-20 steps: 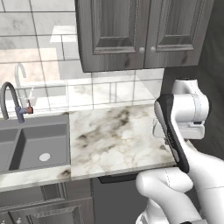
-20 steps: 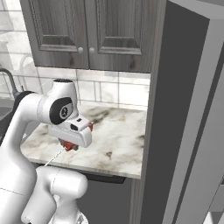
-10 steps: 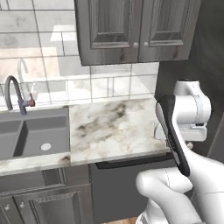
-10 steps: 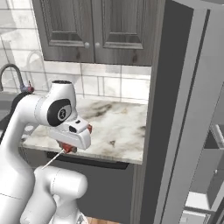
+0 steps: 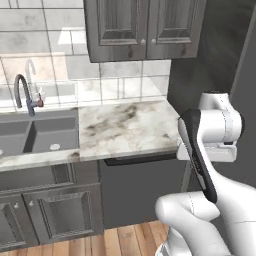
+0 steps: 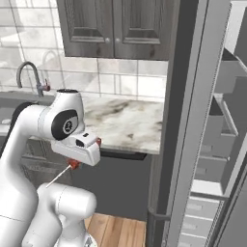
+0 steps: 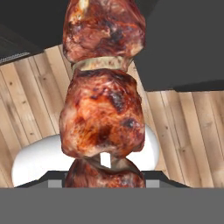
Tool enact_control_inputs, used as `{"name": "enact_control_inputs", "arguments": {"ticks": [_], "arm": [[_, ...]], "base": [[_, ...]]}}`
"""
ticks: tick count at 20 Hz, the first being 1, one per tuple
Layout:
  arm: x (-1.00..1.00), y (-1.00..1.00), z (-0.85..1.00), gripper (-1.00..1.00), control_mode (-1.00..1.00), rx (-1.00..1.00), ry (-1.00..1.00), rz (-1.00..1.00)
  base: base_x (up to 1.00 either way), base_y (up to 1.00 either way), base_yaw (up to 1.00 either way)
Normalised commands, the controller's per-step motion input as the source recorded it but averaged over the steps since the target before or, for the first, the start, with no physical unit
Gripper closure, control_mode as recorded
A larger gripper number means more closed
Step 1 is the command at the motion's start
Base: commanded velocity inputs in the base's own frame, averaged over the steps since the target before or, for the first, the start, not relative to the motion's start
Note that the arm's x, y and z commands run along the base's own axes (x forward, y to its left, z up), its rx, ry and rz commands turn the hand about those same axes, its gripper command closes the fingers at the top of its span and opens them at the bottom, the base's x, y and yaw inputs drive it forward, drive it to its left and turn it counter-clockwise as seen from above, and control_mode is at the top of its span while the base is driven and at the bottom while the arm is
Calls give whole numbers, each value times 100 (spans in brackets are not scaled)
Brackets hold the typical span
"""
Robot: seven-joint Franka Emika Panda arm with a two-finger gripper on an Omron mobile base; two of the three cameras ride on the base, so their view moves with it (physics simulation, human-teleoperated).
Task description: Store the kebab skewer in the freezer for long-term storage. Close the freezer door after placing the cooked food.
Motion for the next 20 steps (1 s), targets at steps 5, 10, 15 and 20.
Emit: {"name": "enact_control_inputs", "arguments": {"ticks": [5,10,15,20], "arm": [[0,0,0,100,100,0,0,0],[0,0,0,100,100,0,0,0],[0,0,0,100,100,0,0,0],[0,0,0,100,100,0,0,0]], "base": [[-77,0,0],[-82,0,0],[-54,-11,0],[-57,-37,9]]}}
